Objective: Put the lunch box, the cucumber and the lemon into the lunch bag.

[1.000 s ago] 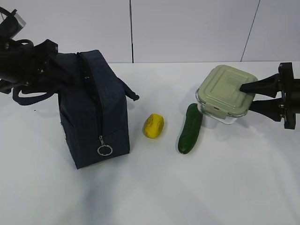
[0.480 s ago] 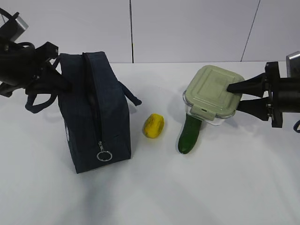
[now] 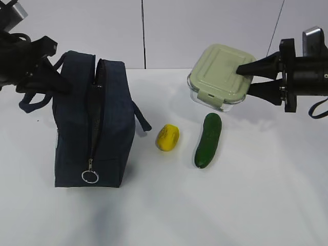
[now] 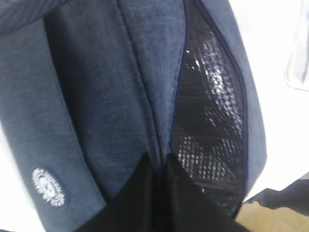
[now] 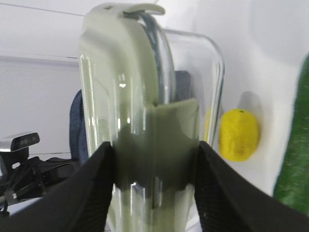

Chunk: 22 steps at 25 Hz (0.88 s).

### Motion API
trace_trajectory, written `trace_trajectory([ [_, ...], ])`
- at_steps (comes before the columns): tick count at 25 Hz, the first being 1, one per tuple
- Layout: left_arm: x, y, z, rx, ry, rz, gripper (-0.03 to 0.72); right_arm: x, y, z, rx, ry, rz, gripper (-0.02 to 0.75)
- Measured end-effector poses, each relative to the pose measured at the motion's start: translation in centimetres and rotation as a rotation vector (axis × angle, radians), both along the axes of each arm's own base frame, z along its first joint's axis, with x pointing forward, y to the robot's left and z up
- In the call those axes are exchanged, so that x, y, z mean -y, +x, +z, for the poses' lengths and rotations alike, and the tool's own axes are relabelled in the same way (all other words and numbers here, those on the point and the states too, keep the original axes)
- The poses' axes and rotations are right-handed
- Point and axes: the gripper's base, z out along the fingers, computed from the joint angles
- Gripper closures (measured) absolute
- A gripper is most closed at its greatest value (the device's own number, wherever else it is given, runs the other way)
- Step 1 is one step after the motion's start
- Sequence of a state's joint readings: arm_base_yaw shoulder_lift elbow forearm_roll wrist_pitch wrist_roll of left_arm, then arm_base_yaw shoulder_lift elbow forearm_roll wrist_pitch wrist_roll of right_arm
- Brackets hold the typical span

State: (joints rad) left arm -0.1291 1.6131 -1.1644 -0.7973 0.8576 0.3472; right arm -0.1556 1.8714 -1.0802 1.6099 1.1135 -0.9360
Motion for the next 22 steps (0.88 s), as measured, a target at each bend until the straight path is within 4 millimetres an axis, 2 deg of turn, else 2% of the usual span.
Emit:
trace_trajectory([
  [6, 0.1, 0.5, 1.3, 0.019, 0.000, 0.010, 0.688, -2.3, 0.7, 2.2, 0.013, 0.028, 0.056, 0.365],
  [11, 0.0, 0.2, 1.2, -0.004, 0.017, -0.010, 0.688, -4.5, 1.1, 3.6, 0.049, 0.025, 0.121, 0.365],
  [18, 1.0, -0.1, 1.2, -0.012, 0.023, -0.048, 0.688, -7.5, 0.8, 4.4, 0.074, 0.029, 0.206, 0.365],
  [22, 1.6, -0.3, 1.2, -0.012, 0.024, -0.067, 0.688, -8.6, 0.5, 4.5, 0.077, 0.037, 0.234, 0.365],
])
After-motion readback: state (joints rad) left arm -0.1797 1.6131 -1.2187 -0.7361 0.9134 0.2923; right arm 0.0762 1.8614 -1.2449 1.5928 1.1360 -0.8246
